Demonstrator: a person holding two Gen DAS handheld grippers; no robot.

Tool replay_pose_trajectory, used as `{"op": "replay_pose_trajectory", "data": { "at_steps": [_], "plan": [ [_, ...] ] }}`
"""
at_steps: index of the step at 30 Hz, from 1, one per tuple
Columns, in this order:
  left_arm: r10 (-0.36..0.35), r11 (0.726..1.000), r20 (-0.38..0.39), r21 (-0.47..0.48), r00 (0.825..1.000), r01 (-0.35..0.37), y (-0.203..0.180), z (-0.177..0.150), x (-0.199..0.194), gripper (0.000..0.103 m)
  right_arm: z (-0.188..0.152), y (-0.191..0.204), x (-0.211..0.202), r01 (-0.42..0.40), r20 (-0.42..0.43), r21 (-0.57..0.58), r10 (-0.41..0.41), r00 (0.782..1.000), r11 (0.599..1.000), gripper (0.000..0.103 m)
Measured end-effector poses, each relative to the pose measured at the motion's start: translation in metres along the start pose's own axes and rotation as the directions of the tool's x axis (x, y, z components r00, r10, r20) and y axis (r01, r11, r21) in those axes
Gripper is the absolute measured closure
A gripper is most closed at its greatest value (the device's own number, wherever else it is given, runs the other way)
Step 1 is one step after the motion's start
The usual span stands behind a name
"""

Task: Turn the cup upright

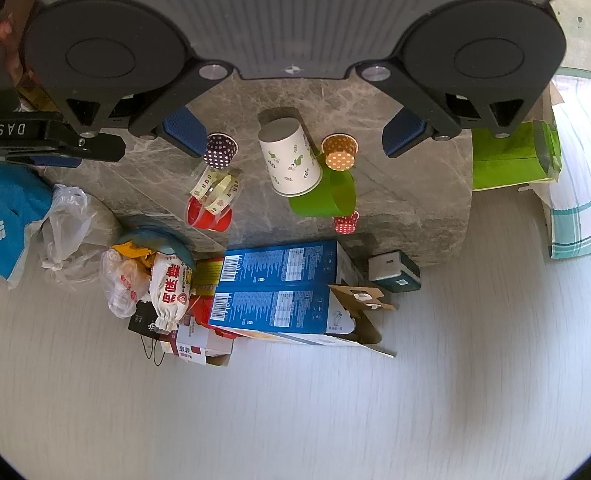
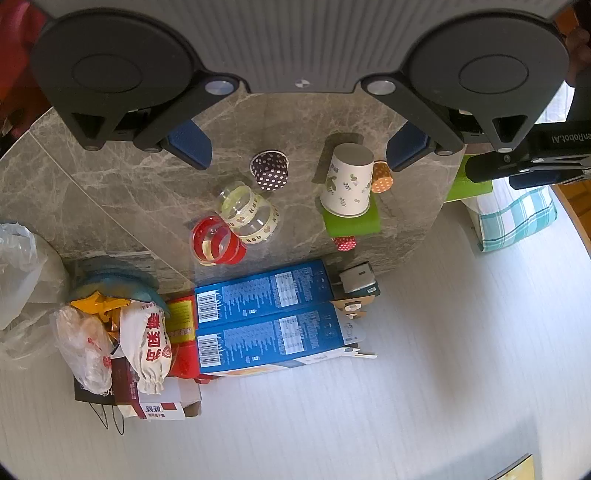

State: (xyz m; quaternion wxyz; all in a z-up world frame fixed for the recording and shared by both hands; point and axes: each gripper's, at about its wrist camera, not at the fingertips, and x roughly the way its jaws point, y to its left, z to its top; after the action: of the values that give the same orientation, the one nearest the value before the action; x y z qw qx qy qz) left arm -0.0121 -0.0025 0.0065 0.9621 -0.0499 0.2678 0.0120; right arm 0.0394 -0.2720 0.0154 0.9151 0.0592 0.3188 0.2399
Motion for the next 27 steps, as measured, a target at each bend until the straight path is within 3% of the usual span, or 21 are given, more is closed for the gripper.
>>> {"op": "replay_pose_trajectory", "data": {
  "at_steps": [27],
  "plan": [
    [-0.001,1.0,-0.004,-0.004,1.0,0.001,-0.0004,-0.0004,0.0021,0.001,-0.0008,-0.005,0.0015,-0.027,-0.006,0.02,0.027,1.0,0.999,0.001]
  ]
}}
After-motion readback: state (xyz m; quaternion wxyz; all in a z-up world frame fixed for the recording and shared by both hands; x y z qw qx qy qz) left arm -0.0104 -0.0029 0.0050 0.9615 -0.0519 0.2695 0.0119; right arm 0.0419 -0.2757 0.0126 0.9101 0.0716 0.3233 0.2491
